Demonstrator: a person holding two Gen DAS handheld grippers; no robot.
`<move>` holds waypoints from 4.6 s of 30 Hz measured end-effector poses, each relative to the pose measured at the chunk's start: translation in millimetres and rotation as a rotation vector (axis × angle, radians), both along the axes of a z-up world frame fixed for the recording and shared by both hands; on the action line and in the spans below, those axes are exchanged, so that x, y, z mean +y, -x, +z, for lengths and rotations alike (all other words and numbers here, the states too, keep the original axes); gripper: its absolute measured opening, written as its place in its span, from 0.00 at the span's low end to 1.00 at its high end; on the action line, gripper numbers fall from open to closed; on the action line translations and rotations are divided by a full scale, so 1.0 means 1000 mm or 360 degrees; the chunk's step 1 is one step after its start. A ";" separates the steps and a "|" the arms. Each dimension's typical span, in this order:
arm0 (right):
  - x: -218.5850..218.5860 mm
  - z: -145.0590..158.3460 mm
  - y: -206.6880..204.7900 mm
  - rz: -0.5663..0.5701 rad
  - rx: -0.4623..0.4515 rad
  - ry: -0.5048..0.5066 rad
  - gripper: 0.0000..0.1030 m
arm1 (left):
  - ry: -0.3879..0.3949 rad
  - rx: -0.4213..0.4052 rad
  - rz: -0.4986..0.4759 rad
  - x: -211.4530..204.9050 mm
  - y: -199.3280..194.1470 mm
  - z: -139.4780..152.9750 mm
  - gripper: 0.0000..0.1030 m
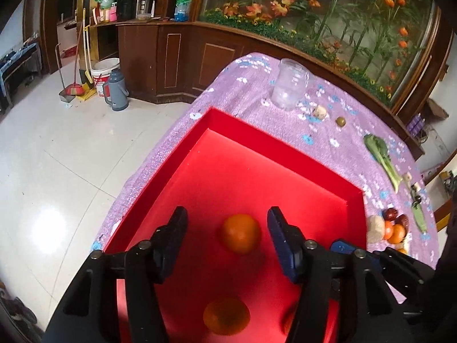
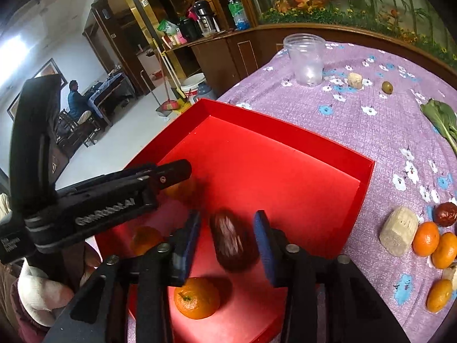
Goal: Organize fruits
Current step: 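Move both open tools back toward the food on the table, then grasp the beige square block with the left tool while the right grasps an orange, then carry the block and orange into the red tray and release both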
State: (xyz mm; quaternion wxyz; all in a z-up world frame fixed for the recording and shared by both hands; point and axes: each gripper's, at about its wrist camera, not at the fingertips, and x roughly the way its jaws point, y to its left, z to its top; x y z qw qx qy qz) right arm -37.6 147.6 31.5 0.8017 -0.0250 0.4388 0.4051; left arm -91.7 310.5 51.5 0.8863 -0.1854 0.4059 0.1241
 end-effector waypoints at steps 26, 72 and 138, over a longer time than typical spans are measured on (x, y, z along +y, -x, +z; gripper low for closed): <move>-0.256 0.020 -0.005 -0.0603 -0.0054 -0.0104 0.51 | -0.0049 -0.0054 -0.0483 -0.171 0.006 0.035 0.72; -0.207 -0.033 -0.025 -0.0476 -0.0077 0.0160 0.36 | -0.0381 0.0181 -0.0752 -0.223 -0.105 -0.029 0.40; -0.017 0.024 -0.004 -0.0095 -0.0149 0.0134 0.35 | -0.0307 -0.0193 -0.0086 -0.029 0.024 0.027 0.33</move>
